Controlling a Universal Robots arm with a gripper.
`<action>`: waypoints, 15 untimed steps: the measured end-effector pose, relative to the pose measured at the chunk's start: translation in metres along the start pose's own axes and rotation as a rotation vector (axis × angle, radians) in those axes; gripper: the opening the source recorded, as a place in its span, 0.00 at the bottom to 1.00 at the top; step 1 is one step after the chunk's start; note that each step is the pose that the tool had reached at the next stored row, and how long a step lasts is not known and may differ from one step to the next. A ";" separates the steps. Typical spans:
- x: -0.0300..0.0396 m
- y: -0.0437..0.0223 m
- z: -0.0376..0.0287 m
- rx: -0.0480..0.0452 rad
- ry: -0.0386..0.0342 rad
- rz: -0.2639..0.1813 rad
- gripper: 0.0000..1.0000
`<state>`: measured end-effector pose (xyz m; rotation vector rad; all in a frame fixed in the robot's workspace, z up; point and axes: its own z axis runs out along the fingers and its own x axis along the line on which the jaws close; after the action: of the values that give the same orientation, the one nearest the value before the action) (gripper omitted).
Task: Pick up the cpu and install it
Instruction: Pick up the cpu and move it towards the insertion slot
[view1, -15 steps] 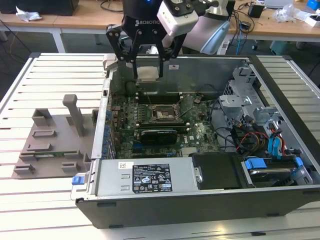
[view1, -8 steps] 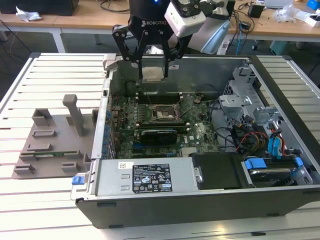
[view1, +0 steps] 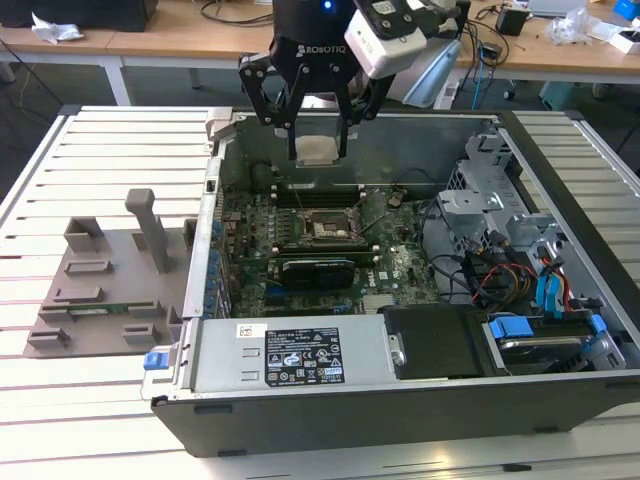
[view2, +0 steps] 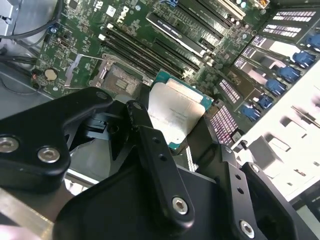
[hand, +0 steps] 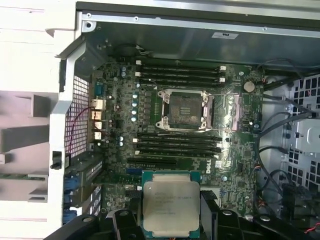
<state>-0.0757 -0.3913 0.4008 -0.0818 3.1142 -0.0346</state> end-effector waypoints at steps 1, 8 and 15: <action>-0.0011 0.0001 0.0009 0.0002 0.0001 0.000 0.55; -0.0100 0.0016 0.0094 0.0004 0.0004 0.000 0.55; -0.0182 0.0165 0.0225 0.0003 0.0006 0.000 0.55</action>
<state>-0.0578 -0.3744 0.3784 -0.0824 3.1148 -0.0351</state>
